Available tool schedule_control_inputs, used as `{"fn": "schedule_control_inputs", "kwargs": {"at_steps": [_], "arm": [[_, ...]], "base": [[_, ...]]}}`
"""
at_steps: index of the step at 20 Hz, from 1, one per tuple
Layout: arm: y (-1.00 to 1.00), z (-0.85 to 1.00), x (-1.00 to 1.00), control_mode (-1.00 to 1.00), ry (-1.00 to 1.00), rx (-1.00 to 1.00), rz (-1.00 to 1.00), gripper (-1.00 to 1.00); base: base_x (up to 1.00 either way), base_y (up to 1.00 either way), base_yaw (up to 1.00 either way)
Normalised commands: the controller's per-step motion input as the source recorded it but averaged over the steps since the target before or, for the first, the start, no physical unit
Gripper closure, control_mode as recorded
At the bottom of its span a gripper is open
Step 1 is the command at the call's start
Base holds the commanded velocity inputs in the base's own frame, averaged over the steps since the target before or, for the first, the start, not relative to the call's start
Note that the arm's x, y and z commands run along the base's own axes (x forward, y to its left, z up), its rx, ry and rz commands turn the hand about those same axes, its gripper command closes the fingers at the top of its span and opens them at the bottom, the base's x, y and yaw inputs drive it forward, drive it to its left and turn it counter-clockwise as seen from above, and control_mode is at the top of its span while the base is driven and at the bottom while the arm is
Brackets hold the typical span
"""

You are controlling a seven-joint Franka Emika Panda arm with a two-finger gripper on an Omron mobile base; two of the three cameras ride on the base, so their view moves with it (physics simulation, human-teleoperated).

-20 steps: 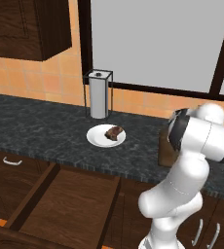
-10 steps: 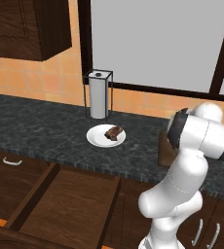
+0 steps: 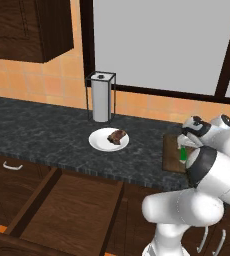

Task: Pick up the knife from the drawer and place it on the cutting board. Then place the meat from the plate to the cutting board.

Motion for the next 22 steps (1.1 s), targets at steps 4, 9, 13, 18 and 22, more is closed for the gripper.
{"fn": "schedule_control_inputs", "kwargs": {"at_steps": [4, 9, 13, 18, 22], "arm": [[0.73, 0.66, 0.22, -1.00, -0.05, -0.01, 0.00, -1.00], [0.72, 0.49, 0.14, -1.00, 0.00, 0.00, 0.00, -1.00], [0.79, 0.17, 0.19, -1.00, 0.00, 0.00, 0.00, -1.00], [0.79, 0.00, 0.09, -1.00, 0.05, -0.02, 0.16, -1.00], [0.72, 0.00, 0.14, -1.00, 0.00, -0.06, 0.32, -1.00]], "base": [[0.00, 0.00, 0.00], [0.00, 0.00, 0.00], [0.00, 0.00, 0.00], [0.00, 0.00, 0.00], [0.00, 0.00, 0.00]]}}
